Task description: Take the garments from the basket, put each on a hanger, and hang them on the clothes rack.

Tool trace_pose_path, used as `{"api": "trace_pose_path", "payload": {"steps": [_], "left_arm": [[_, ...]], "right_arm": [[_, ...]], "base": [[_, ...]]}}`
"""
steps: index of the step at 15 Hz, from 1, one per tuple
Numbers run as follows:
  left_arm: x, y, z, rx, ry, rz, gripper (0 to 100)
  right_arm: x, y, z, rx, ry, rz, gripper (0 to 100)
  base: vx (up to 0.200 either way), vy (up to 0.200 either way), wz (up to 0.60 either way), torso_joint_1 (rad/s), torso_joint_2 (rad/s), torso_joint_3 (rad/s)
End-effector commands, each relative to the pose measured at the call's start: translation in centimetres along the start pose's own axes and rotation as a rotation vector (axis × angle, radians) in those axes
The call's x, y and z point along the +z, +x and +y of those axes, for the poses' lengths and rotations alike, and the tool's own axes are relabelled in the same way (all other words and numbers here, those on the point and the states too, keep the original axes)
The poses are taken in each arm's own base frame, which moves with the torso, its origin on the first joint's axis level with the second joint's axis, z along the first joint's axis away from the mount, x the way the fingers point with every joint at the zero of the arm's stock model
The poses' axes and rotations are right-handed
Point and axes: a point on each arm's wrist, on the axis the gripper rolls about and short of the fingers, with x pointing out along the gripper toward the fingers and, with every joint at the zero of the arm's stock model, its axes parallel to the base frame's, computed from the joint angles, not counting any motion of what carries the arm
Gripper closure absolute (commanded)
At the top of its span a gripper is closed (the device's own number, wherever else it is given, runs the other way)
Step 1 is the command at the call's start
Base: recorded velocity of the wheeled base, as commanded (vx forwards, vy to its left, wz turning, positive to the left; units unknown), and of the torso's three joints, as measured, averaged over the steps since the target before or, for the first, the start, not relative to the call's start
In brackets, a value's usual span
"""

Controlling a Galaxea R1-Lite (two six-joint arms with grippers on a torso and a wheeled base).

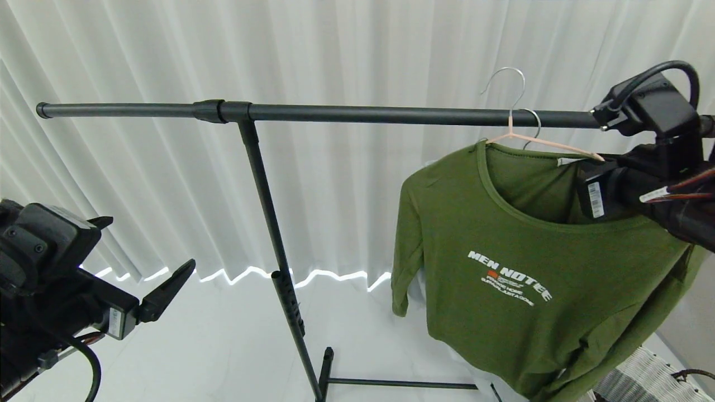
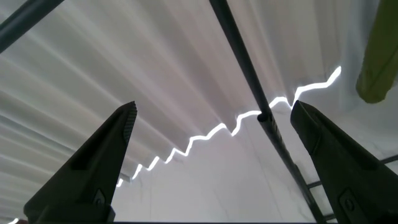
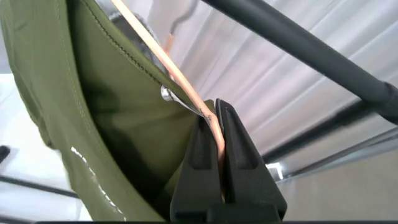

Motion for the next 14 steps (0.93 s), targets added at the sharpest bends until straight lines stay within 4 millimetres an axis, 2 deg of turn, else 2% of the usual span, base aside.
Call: {"api": "trace_pose_path", "payload": {"steps": [1,5,14], "left_arm": [[0.0,0.0,0.0,-0.001,0.0,0.002,0],[0.0,0.0,0.0,0.0,0.0,0.002,0],[0.1,-0.2,0.1,0.006,-0.001,-0.007,0]], "right_arm": [[-0.1,2.1,1.8,-0.021,-0.023,0.039,100],[0.0,3.7,3.6,-0.083,-0.02,0.049,100],[-0.2,4.8,6.8,-0.028,-0.051,0.061,100]], "base": [[0.0,0.0,0.0,0.0,0.0,0.0],[0.0,0.0,0.0,0.0,0.0,0.0],[0.0,0.0,0.0,0.0,0.0,0.0]]}}
